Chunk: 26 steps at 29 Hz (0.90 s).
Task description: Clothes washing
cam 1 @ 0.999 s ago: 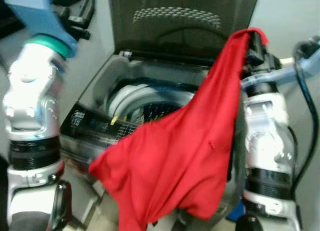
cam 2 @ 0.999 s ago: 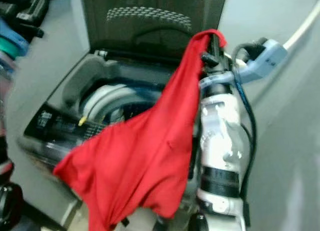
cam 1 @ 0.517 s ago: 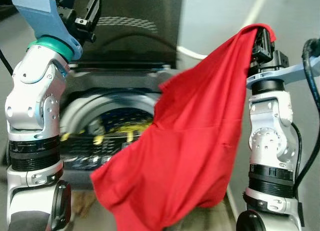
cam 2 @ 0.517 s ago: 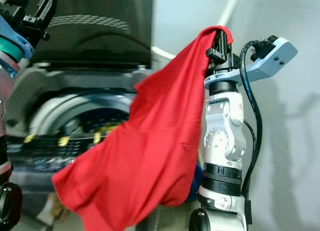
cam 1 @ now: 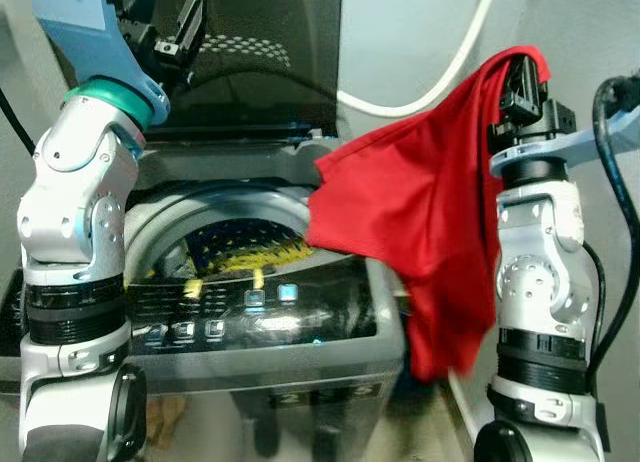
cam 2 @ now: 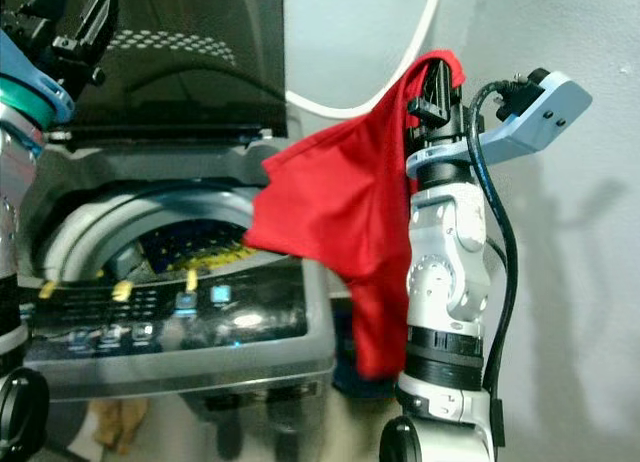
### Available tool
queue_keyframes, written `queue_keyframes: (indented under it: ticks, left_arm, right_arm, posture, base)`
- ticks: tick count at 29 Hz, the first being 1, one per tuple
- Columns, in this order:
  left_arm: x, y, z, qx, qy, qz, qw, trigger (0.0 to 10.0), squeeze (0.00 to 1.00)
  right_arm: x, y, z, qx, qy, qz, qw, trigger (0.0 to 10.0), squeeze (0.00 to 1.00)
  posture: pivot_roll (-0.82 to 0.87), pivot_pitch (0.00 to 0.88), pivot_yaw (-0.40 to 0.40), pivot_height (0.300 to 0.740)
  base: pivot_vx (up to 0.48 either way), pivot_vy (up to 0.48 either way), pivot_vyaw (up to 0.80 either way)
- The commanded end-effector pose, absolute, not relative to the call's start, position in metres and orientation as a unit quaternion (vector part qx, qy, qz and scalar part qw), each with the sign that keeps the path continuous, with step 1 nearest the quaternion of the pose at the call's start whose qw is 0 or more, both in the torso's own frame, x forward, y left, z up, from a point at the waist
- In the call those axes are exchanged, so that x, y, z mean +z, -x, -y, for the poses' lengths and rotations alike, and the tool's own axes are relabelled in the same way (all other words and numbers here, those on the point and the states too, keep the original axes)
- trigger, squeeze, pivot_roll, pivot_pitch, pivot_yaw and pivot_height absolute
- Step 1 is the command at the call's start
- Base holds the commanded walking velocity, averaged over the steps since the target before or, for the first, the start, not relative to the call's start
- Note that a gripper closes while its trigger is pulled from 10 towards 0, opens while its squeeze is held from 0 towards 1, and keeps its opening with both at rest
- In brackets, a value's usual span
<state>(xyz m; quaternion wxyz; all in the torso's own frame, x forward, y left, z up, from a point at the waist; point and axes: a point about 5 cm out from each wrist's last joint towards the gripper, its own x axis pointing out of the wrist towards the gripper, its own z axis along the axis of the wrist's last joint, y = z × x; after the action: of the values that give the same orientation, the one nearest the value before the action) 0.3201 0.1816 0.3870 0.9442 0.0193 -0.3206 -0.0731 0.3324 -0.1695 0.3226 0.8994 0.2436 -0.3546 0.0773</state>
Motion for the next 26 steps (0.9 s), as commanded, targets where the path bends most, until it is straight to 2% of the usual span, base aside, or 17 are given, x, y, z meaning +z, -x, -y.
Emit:
queue_keyframes:
  ticks: [1, 5, 13, 22, 25, 26]
  left_arm:
    - [0.387, -0.319, -0.185, -0.066, -0.025, 0.322, 0.944, 10.0, 0.00]
    - [0.385, -0.319, -0.184, -0.066, -0.026, 0.318, 0.945, 10.0, 0.00]
    - [0.385, -0.320, -0.183, -0.067, -0.019, 0.317, 0.946, 10.0, 0.00]
    - [0.384, -0.321, -0.182, -0.066, -0.031, 0.318, 0.945, 10.0, 0.00]
    - [0.384, -0.321, -0.182, -0.067, -0.033, 0.318, 0.945, 10.0, 0.00]
    - [0.384, -0.321, -0.183, -0.070, -0.041, 0.319, 0.944, 10.0, 0.00]
  right_arm:
    - [0.329, -0.329, 0.167, 0.087, -0.241, 0.369, 0.894, 10.0, 0.00]
    - [0.329, -0.329, 0.167, 0.086, -0.239, 0.368, 0.894, 10.0, 0.00]
    - [0.329, -0.328, 0.166, 0.086, -0.236, 0.369, 0.895, 10.0, 0.00]
    - [0.329, -0.326, 0.162, 0.094, -0.206, 0.376, 0.899, 10.0, 0.00]
    - [0.332, -0.325, 0.154, 0.115, -0.177, 0.382, 0.900, 10.0, 0.00]
    - [0.335, -0.323, 0.145, 0.146, -0.165, 0.386, 0.896, 10.0, 0.00]
  posture:
    - [0.10, 0.000, 0.058, 0.740]
    - [0.10, 0.000, 0.057, 0.740]
    - [0.09, 0.000, 0.061, 0.740]
    - [0.09, 0.000, 0.064, 0.740]
    - [0.09, 0.000, 0.064, 0.740]
    - [0.09, 0.000, 0.066, 0.740]
  base:
    - [0.000, 0.000, 0.00]
    - [0.000, 0.000, 0.00]
    - [0.000, 0.478, 0.00]
    - [0.000, 0.000, 0.00]
    - [0.000, 0.000, 0.00]
    - [0.000, 0.000, 0.00]
